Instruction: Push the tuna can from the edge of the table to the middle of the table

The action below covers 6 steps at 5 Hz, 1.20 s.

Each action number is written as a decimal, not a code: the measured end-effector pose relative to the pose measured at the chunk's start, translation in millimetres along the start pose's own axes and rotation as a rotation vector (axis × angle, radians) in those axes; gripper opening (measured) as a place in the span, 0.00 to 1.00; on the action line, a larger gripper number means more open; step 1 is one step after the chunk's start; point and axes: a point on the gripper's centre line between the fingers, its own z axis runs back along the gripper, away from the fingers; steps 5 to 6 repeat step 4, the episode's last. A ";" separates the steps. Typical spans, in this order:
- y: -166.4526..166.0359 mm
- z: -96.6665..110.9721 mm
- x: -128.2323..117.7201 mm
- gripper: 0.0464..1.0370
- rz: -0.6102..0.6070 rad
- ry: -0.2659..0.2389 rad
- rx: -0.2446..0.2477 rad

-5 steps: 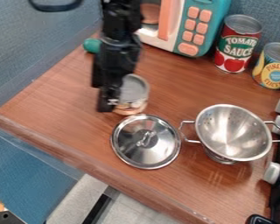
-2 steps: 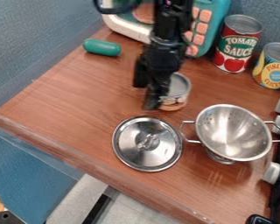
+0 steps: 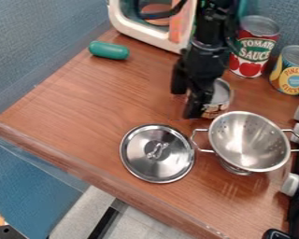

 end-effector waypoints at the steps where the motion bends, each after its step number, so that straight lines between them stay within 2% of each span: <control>1: 2.5 6.2 7.9 0.96 -0.046 0.016 0.089; 2: 16.3 16.3 -16.7 0.96 -0.001 -0.003 0.107; 3: 38.2 34.0 -47.8 0.96 0.000 -0.033 0.069; 6: 36.4 35.6 -46.2 0.96 -0.011 -0.039 0.067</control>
